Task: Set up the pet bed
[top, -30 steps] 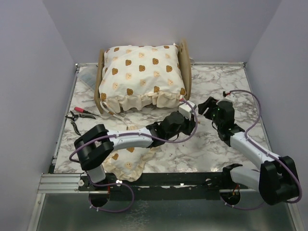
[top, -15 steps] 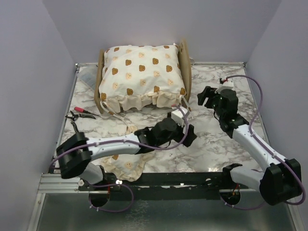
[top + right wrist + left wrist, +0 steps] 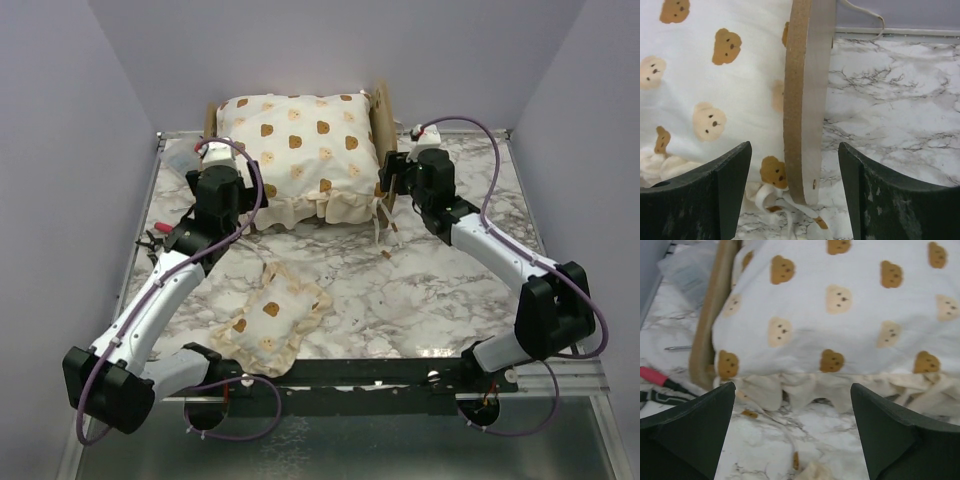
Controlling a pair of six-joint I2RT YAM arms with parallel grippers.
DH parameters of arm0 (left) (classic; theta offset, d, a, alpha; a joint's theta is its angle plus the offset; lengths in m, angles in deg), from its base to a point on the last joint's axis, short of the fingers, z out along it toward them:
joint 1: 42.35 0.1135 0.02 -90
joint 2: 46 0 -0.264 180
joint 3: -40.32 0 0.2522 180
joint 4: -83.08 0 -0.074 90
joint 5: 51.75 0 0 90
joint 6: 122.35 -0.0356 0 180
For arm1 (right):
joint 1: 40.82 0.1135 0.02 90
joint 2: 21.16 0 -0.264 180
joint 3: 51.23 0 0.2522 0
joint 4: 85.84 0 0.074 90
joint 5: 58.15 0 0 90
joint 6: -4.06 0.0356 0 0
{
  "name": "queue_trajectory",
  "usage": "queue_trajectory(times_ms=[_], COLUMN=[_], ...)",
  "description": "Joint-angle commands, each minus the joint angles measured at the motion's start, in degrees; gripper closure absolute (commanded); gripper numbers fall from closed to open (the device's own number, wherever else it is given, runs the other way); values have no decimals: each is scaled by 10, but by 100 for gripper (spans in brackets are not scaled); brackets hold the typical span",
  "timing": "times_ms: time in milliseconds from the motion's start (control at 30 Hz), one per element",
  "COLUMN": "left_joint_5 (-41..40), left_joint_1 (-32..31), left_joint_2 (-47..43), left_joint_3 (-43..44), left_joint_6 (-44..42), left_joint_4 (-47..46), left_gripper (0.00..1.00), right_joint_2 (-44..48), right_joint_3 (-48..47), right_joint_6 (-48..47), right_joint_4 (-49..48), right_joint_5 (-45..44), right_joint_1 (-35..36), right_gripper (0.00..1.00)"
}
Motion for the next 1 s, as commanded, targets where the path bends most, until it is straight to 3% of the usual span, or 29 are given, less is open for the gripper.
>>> queue_trajectory(times_ms=[0,167,333,467,567,767,867,967], left_joint_5=[8,14,18,35,76,181,259,354], left_joint_1=[82,100,101,104,109,119,123,123], left_joint_2=[-13,-9,2,23,58,159,236,331], left_joint_3=[9,18,36,56,80,152,213,286], left_joint_6=[-24,-28,-37,-42,-42,-28,-7,19], left_joint_4=[68,71,76,74,69,33,8,-10], left_gripper=[1,1,1,1,1,1,1,2], right_joint_2=[-44,-39,56,99,110,168,194,208], right_joint_3=[-28,3,88,95,74,65,74,79], right_joint_6=[-40,-100,-44,-15,-18,47,93,116], right_joint_4=[-5,8,16,43,72,131,153,200], right_joint_5=[-85,-182,-116,-64,-42,84,77,3], right_joint_1=[4,-15,-161,-264,-274,-273,-273,-274], right_gripper=[27,28,28,28,28,27,22,21])
